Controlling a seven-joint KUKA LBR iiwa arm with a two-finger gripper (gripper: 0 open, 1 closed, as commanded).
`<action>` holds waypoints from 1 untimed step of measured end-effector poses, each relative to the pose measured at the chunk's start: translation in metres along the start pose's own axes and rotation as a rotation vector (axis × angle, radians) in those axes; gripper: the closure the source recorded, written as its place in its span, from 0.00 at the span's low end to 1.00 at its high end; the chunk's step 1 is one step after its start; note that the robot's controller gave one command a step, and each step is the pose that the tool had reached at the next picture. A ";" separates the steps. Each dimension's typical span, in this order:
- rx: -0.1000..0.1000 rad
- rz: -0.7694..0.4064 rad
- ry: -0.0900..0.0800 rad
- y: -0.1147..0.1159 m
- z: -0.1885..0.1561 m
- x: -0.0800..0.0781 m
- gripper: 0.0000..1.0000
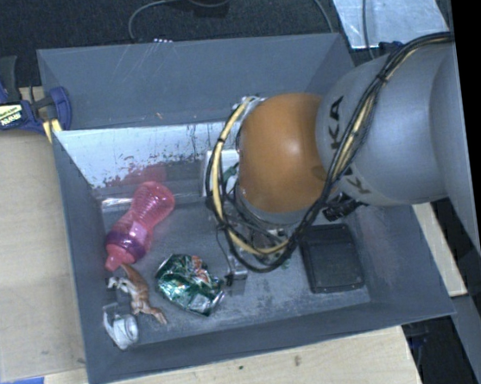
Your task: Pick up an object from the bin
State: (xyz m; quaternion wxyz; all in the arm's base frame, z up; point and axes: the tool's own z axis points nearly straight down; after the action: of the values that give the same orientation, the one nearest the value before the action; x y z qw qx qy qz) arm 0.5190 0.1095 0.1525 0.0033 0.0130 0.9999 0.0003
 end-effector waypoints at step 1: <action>-0.002 0.112 0.008 0.024 0.032 0.012 0.00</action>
Offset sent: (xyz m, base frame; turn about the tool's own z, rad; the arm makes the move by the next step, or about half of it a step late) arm -0.0073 0.0389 -0.0624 0.1944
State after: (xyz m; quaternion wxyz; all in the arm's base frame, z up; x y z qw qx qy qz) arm 0.5083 0.1336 0.1203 -0.0009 0.0688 0.9976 0.0013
